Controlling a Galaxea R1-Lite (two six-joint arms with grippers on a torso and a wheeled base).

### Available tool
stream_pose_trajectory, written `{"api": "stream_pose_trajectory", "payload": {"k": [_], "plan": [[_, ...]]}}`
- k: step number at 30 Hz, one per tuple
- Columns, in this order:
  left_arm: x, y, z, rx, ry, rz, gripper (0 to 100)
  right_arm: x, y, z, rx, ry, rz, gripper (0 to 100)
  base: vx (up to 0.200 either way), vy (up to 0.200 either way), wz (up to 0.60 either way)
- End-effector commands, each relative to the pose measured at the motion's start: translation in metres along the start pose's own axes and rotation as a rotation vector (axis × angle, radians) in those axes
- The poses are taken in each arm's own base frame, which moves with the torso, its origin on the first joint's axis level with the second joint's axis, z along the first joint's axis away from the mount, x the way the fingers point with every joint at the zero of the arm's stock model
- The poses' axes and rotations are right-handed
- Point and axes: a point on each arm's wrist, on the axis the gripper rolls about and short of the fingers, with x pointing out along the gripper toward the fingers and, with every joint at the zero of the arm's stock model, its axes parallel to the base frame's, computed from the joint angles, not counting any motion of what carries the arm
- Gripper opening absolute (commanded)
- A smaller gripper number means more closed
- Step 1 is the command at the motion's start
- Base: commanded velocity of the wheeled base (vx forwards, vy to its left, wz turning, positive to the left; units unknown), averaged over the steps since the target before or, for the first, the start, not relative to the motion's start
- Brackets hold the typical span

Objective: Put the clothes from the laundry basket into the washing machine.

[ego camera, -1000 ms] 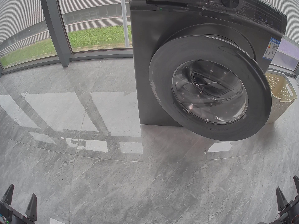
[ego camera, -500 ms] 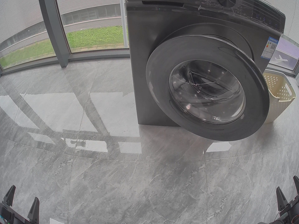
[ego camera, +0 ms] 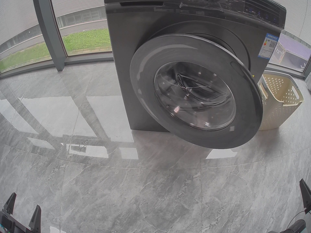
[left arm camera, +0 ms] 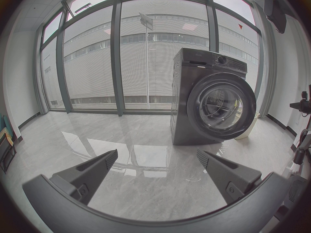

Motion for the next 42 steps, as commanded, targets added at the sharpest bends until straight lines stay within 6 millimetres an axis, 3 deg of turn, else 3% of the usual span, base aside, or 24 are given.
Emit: {"api": "stream_pose_trajectory", "payload": {"k": [1, 5, 12, 15, 17, 24, 27, 36, 42], "plan": [[0.0, 0.0, -0.005, -0.002, 0.007, 0.0, 100, 0.068, -0.003, 0.007, 0.052, 0.252, 0.153, 100, 0.0, -0.2, 0.0], [0.0, 0.0, -0.005, 0.001, 0.007, -0.001, 100, 0.112, 0.003, 0.011, 0.052, 0.265, 0.257, 100, 0.0, -0.2, 0.0], [0.0, 0.0, -0.005, -0.001, 0.005, 0.003, 100, 0.155, 0.034, 0.017, 0.145, 0.34, 0.453, 100, 0.0, -0.086, 0.0], [0.0, 0.0, -0.005, -0.003, 0.005, 0.003, 100, 0.161, 0.041, 0.021, 0.188, 0.348, 0.478, 100, 0.0, 0.0, 0.0], [0.0, 0.0, -0.005, -0.004, 0.005, 0.003, 100, 0.175, 0.057, 0.032, 0.259, 0.349, 0.474, 100, 0.0, 0.0, 0.0], [0.0, 0.0, -0.005, -0.001, 0.005, 0.002, 100, 0.189, 0.071, 0.024, 0.198, 0.373, 0.493, 100, 0.029, 0.0, 0.0], [0.0, 0.0, -0.005, -0.001, 0.007, 0.003, 100, 0.205, 0.077, 0.019, 0.165, 0.365, 0.462, 100, 0.2, 0.0, 0.0], [0.0, 0.0, -0.005, 0.002, 0.007, 0.0, 100, 0.236, 0.081, 0.014, 0.148, 0.292, 0.339, 100, 0.178, 0.0, 0.0], [0.0, 0.0, -0.005, -0.001, 0.005, 0.002, 100, 0.257, 0.052, 0.016, 0.124, 0.263, 0.171, 100, 0.0, 0.0, 0.0]]}}
